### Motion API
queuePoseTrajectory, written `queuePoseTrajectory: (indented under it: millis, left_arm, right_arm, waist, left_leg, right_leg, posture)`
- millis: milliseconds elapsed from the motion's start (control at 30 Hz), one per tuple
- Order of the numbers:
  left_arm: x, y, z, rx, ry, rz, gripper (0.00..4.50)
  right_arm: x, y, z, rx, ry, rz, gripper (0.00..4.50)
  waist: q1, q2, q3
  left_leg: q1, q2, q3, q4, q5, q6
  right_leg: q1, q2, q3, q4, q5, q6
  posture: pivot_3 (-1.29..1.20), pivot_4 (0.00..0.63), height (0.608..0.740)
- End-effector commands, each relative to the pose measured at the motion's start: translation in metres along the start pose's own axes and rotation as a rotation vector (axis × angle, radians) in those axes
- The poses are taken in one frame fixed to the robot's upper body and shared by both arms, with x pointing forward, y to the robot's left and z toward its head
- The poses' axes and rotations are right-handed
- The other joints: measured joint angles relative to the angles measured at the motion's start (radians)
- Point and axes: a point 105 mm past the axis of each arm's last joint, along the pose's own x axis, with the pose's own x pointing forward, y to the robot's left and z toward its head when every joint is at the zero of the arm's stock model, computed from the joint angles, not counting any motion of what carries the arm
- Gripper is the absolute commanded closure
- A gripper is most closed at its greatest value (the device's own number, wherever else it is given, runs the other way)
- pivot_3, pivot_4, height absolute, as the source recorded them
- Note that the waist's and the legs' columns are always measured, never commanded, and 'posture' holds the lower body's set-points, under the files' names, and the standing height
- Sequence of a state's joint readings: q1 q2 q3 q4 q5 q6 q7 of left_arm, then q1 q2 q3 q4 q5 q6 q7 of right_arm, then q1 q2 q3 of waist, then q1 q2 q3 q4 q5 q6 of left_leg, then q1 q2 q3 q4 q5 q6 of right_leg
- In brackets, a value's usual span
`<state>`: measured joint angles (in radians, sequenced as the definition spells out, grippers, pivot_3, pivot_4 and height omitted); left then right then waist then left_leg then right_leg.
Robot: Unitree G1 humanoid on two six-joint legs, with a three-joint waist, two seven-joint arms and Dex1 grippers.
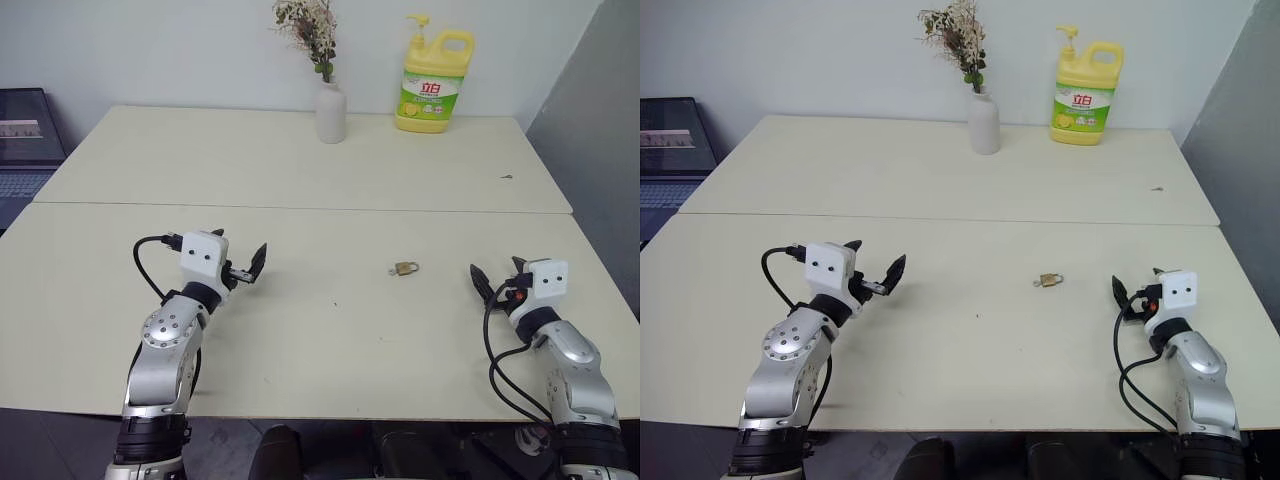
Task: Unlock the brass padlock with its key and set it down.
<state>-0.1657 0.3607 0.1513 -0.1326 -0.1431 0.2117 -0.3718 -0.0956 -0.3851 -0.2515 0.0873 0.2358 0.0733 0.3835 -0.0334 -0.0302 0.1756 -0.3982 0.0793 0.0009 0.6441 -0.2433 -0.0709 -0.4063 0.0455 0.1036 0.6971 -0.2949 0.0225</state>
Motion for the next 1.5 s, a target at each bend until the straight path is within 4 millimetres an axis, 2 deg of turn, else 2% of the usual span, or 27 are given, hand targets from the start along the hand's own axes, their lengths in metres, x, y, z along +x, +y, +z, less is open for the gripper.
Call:
queuePoseTrajectory:
  millis: [33,300,367,633,833,933,1067,1200,1300,1433,1500]
  left_arm:
    - [0.001,0.000,0.012,0.018,-0.047,-0.021,0.02]
    - [-0.002,-0.005,0.008,0.035,-0.026,-0.037,0.02]
    - [-0.004,-0.008,0.013,0.020,-0.053,-0.064,0.02]
    - [-0.015,-0.031,0.037,-0.102,-0.178,-0.281,0.02]
    - [-0.018,-0.049,0.040,-0.020,-0.152,-0.451,0.02]
    - [-0.021,-0.060,0.052,0.068,-0.159,-0.587,0.02]
    - [-0.033,-0.068,0.073,0.101,-0.126,-0.786,0.02]
    - [-0.042,-0.069,0.078,0.140,-0.058,-0.891,0.02]
    - [-0.046,-0.071,0.079,0.154,-0.031,-0.930,0.02]
    - [-0.046,-0.074,0.078,0.153,-0.024,-0.956,0.02]
    - [-0.042,-0.072,0.078,0.141,-0.035,-0.934,0.02]
  right_arm:
    - [0.001,-0.001,0.014,-0.022,-0.052,-0.005,0.00]
    - [0.006,0.000,0.015,-0.011,-0.055,0.006,0.00]
    - [0.006,0.002,0.016,-0.007,-0.055,0.016,0.00]
    - [0.003,0.003,0.019,0.000,-0.055,0.038,0.00]
    - [0.000,0.004,0.020,-0.022,-0.045,0.059,0.00]
    - [0.001,0.007,0.021,-0.051,-0.036,0.096,0.00]
    - [0.000,0.025,0.038,-0.104,-0.027,0.290,0.00]
    - [-0.003,0.044,0.058,-0.118,0.065,0.550,0.00]
    - [-0.001,0.054,0.070,-0.205,0.140,0.697,0.00]
    - [0.006,0.065,0.061,-0.339,0.367,0.912,0.00]
    - [0.013,0.068,0.058,-0.367,0.414,0.966,0.00]
  waist:
    - [0.000,0.000,0.000]
    - [0.000,0.000,0.000]
    - [0.000,0.000,0.000]
    - [0.000,0.000,0.000]
    - [0.000,0.000,0.000]
    - [-0.001,0.000,0.000]
    - [-0.002,0.001,0.001]
    - [-0.010,0.002,0.002]
    - [-0.013,0.003,0.003]
    - [-0.019,0.002,0.003]
    - [-0.021,0.002,0.004]
  left_leg:
    - [0.000,0.000,0.000,0.000,0.000,0.000]
    - [0.000,0.000,0.000,0.000,0.000,0.000]
    - [0.000,0.000,0.000,0.000,0.000,0.000]
    - [0.000,0.000,0.000,0.000,0.000,0.000]
    - [0.000,0.000,0.000,0.000,0.000,0.000]
    - [0.000,0.000,0.000,0.000,0.000,0.000]
    - [0.000,0.000,0.000,0.000,0.000,0.000]
    - [0.000,0.000,0.000,0.000,0.000,0.000]
    - [0.000,0.000,-0.001,0.000,0.000,0.000]
    - [0.000,0.001,-0.001,0.001,0.000,0.000]
    - [0.000,0.001,-0.002,0.001,0.000,0.001]
  right_leg:
    - [0.000,0.000,0.000,0.000,0.000,0.000]
    - [0.000,0.000,0.000,0.000,0.000,0.000]
    - [0.000,0.000,0.000,0.000,0.000,0.000]
    - [0.000,0.000,0.000,0.000,0.000,0.000]
    - [0.000,0.000,0.000,0.000,0.000,0.000]
    - [0.000,0.000,0.000,0.000,0.000,0.000]
    - [0.000,0.000,0.000,0.000,0.000,0.000]
    - [0.000,0.001,0.000,0.000,-0.001,0.000]
    - [0.000,0.001,0.000,0.000,-0.001,0.000]
    - [0.000,0.001,-0.001,0.000,-0.001,0.000]
    - [0.000,0.001,-0.001,-0.001,-0.001,0.000]
  posture:
    - [0.00,0.150,0.740]
    - [0.00,0.150,0.740]
    - [0.00,0.150,0.740]
    - [0.00,0.150,0.740]
    - [0.00,0.150,0.740]
    - [0.00,0.150,0.740]
    - [0.00,0.150,0.740]
    - [0.00,0.150,0.740]
    - [0.00,0.150,0.740]
    - [0.00,0.150,0.740]
    - [0.00,0.150,0.740]
